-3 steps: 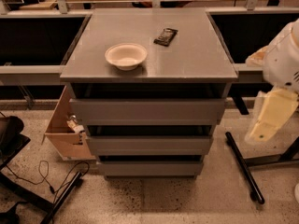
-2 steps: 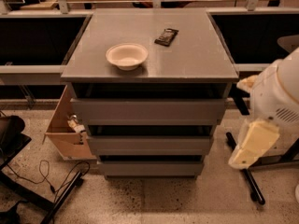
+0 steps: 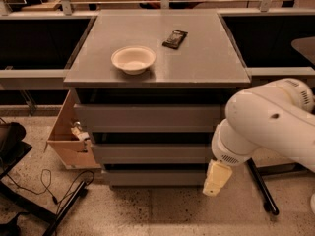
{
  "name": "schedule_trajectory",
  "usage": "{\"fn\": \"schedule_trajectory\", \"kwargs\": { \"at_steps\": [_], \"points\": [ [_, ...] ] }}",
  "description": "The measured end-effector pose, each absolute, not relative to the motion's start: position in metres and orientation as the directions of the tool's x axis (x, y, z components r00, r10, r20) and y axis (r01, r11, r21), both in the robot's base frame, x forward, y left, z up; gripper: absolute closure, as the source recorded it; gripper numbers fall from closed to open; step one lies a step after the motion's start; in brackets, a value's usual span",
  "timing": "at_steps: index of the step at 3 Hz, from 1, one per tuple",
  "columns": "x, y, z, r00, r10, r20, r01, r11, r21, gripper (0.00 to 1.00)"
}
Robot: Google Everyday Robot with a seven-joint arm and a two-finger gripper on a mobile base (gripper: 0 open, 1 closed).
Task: Open middle drawer
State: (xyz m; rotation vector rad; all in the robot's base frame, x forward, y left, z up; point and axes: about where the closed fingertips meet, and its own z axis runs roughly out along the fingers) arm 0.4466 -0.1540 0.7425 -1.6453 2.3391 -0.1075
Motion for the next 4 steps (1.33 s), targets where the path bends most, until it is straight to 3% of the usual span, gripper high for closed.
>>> {"fn": "schedule_trajectory", "kwargs": {
  "at_steps": [2,4],
  "points": [
    [0.467,-0.158,0.700,-0.341,-0.931,-0.127,-0.907,0.362,-0.215,0.00],
    [0.466,-0.126,0.630,-0.276,-0.948,-0.161,-0.939,0.302,-0.168,0.00]
  ]
}}
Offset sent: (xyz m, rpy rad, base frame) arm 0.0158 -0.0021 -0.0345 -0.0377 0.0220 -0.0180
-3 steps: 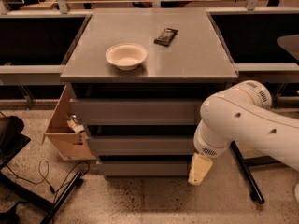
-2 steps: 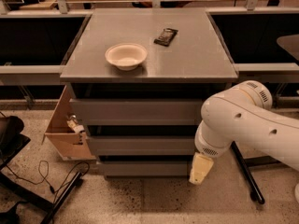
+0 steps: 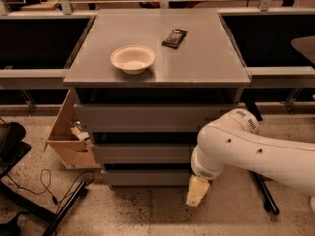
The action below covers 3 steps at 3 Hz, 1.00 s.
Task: Open middle drawer
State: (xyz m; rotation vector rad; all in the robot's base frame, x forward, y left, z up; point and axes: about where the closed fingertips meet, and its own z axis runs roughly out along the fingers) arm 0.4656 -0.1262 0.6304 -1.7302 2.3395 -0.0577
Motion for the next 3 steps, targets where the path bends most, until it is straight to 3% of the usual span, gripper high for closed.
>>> {"fn": "schedule_trajectory", "kwargs": {
  "at_steps": [3],
  "points": [
    [0.517,-0.098,0.492,-0.109,-0.989,-0.103,-0.987,0.120,-0.111,0.00]
  ]
}}
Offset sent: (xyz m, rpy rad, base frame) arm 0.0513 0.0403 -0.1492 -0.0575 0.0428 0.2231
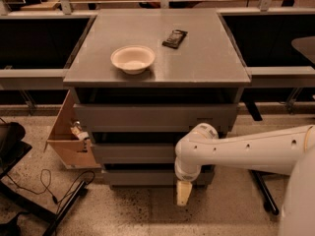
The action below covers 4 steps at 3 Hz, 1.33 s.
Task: Open middle drawer
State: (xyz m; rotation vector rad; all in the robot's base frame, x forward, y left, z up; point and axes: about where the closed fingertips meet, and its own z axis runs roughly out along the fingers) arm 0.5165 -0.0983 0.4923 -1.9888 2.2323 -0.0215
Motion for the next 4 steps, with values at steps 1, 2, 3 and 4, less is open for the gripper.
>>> {"fn": "schedule_trajectory", "kwargs": {
  "at_steps": [1,2,3,4],
  "points": [
    [0.548,-0.104,0.462,-0.095,-0.993,-0.075,-0.991,0.101,-0.086,0.00],
    [0.580,-0.111,0.450,-0.094,-0.994,-0.053,-0.990,0.099,-0.097,0.00],
    [0.614,-0.114,0.455,-0.102,-0.994,-0.050,-0.983,0.108,-0.146,0.00],
    [0.627,-0.113,0.457,-0.104,-0.993,-0.058,-0.980,0.112,-0.166,0.00]
  ]
}}
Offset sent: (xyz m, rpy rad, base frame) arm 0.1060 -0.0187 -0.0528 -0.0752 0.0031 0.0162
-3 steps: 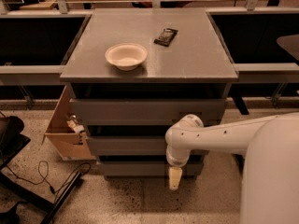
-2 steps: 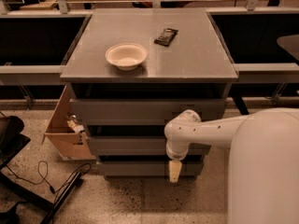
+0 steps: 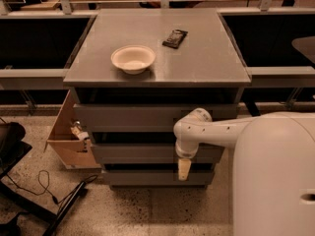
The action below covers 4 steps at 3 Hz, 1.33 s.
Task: Open middle drawer
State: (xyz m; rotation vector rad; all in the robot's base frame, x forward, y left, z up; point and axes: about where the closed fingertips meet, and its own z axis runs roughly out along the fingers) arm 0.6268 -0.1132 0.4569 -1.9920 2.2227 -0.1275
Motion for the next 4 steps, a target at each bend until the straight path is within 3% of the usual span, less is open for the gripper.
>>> {"fn": "schedule_trajectory", "kwargs": {
  "at_steps": [1,4],
  "points": [
    [0.6246,-0.1101,0.4447,-0.122,-0.989,-0.085,-0.981,0.134,-0.144,0.19],
    [0.6156,-0.1080,0.4455,-0.136,-0.985,-0.106,-0.983,0.148,-0.110,0.89]
  ]
}}
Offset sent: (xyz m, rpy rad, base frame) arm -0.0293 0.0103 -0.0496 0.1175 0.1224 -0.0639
